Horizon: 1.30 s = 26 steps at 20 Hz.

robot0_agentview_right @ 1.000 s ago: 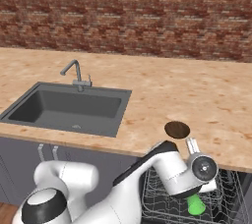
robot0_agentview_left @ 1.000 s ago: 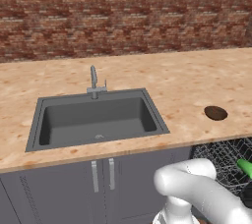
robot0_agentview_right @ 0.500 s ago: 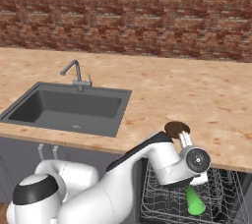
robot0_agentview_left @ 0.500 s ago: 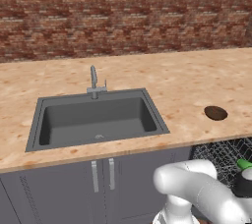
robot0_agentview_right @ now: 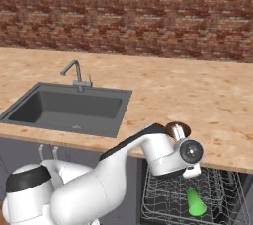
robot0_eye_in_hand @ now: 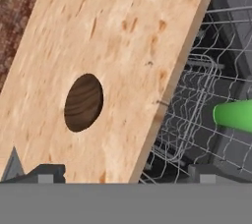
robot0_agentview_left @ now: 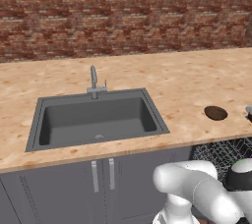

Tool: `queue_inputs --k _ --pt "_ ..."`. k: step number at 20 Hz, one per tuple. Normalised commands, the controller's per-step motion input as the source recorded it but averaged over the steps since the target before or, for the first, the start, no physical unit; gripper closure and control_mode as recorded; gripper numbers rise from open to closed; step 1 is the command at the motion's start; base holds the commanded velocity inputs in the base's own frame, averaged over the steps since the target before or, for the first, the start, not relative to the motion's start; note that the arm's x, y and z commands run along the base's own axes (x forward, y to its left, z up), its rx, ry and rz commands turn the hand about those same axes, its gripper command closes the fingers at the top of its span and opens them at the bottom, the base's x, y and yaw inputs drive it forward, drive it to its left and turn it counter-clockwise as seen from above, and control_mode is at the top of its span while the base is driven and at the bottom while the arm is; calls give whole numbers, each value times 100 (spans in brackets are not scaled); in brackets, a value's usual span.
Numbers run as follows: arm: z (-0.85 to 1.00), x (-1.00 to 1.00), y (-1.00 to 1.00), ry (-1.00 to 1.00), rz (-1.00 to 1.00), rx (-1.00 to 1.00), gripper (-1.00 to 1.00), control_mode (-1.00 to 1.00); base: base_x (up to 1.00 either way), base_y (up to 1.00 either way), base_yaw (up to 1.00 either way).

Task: Pick up the cup and bowl from the counter, place them in the dishwasher, and close the dishwasher door.

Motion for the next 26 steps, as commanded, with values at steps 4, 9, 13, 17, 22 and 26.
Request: queue_inputs --k 4,9,13,17,22,26 --pt "4 22 22 0 4 1 -100 -100 0 0 0" --pt "0 24 17 0 5 1 -100 -100 0 0 0" --pt "0 30 7 0 5 2 -100 -100 0 0 0" --pt "-5 29 0 1 5 5 -100 -100 0 0 0" --pt "-14 30 0 3 6 7 -100 -100 0 0 0" --pt "-11 34 0 3 6 6 -100 -100 0 0 0"
